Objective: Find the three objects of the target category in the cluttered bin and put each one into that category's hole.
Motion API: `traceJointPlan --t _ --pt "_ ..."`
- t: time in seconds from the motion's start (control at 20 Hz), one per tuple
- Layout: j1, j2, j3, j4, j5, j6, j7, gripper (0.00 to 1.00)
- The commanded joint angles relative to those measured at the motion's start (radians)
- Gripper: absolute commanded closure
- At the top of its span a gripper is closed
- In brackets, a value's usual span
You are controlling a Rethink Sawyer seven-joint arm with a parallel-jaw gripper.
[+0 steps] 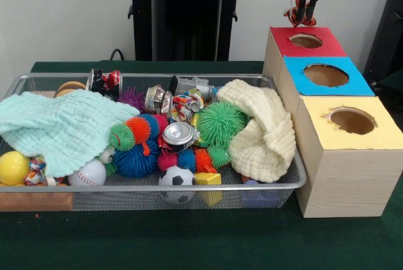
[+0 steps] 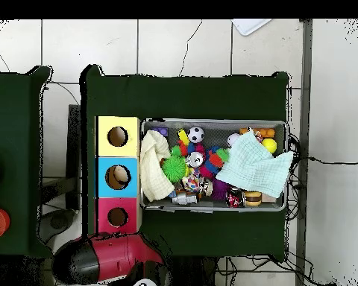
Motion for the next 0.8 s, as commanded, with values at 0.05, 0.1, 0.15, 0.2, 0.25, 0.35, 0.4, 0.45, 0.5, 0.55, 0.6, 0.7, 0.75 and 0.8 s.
traceJointPlan --t 0.05,0.1,0.15,0.2,0.25,0.35,0.4,0.45,0.5,0.55,0.6,0.7,0.75,0.8 --pt "-0.002 0.060 -0.010 -0.109 -0.042 -0.171 0.161 1.00" --pt "-0.002 0.071 -0.011 -0.115 -0.041 -0.186 0.159 1.00" --pt "-0.001 0.082 -0.013 -0.121 -0.039 -0.197 0.158 1.00" --pt "0.000 0.088 -0.013 -0.122 -0.035 -0.208 0.159 1.00" --pt "0.000 0.090 -0.014 -0.122 -0.034 -0.212 0.157 1.00" --pt "0.005 0.097 -0.022 -0.130 -0.034 -0.228 0.157 1.00" --pt "0.007 0.099 -0.023 -0.131 -0.038 -0.237 0.154 1.00" --pt "0.009 0.108 -0.026 -0.135 -0.040 -0.239 0.150 1.00" --pt "0.011 0.116 -0.028 -0.140 -0.042 -0.242 0.147 1.00" --pt "0.015 0.129 -0.033 -0.139 -0.049 -0.266 0.147 1.00" --pt "0.016 0.137 -0.037 -0.136 -0.054 -0.288 0.149 1.00" --pt "0.021 0.143 -0.042 -0.143 -0.058 -0.316 0.150 1.00" --pt "0.021 0.134 -0.043 -0.147 -0.058 -0.319 0.149 1.00" --pt "0.014 0.121 -0.037 -0.144 -0.057 -0.312 0.144 1.00"
